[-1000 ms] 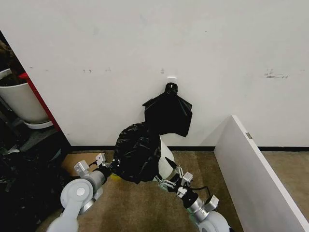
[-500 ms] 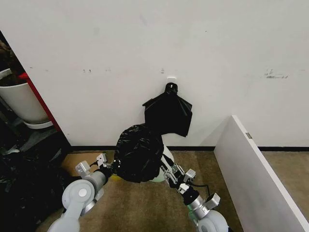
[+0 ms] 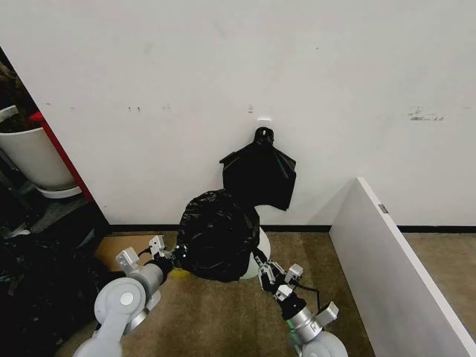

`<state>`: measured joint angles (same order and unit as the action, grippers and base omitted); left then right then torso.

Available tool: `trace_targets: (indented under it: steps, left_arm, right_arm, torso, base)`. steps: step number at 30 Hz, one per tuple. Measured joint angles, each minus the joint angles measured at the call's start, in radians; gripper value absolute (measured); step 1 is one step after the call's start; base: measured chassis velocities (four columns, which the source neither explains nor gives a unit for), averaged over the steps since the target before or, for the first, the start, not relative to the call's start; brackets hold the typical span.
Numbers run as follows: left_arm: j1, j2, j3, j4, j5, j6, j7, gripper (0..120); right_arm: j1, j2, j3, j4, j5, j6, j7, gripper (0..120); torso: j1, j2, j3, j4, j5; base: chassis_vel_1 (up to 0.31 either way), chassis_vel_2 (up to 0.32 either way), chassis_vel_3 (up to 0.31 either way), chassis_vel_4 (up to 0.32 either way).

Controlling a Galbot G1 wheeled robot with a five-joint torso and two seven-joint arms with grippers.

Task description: Place the garbage bag over the trash bin.

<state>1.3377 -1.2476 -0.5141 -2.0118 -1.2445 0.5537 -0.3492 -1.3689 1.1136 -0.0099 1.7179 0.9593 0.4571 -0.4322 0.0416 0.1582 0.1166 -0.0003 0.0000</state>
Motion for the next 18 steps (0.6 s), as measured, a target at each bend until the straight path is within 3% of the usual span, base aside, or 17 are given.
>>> trace_targets:
  steps: [14,18]
  left_arm:
    - [0.042,0.029,0.023,-0.075,0.015,0.002,0.009,0]
    - [0.038,0.042,0.035,-0.074,0.037,-0.004,0.016,0]
  right_arm:
    - [0.007,0.010,0.038,0.001,-0.127,0.028,0.103,0]
    - [-0.001,-0.004,0.047,0.008,-0.173,0.045,0.099,13]
  torso:
    - [0.000,0.000,0.000,0.0002,0.0000]
    - [0.000,0.000,0.000,0.0002,-0.0002]
  base:
    - [0.000,0.000,0.000,0.000]
    - [0.000,0.000,0.000,0.000]
